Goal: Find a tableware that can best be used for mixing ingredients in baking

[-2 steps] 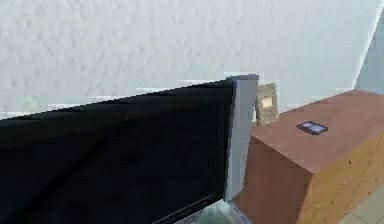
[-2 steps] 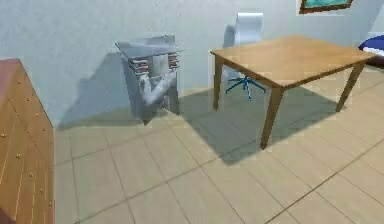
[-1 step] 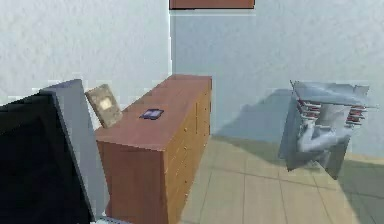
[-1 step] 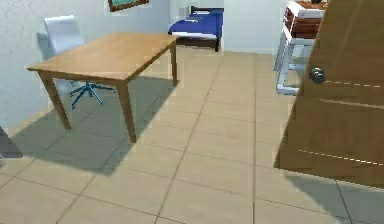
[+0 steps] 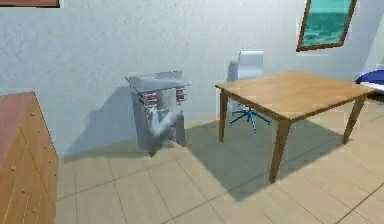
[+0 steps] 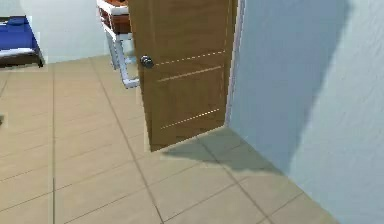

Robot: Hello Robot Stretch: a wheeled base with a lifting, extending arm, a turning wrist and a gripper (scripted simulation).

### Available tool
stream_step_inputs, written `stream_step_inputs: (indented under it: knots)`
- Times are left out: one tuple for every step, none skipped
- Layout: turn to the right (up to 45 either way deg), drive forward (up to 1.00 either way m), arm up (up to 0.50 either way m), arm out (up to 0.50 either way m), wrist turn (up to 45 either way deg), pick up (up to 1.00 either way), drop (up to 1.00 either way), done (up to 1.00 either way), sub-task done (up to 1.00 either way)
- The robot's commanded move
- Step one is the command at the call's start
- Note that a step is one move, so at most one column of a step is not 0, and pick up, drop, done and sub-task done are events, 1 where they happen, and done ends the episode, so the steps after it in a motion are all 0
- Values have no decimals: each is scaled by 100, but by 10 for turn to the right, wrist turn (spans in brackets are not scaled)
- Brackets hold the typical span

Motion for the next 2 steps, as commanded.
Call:
stream_step_inputs:
  knots:
    - [450, 0, 0, 0, 0, 0, 0, 0, 0]
    - [240, 0, 0, 0, 0, 0, 0, 0, 0]
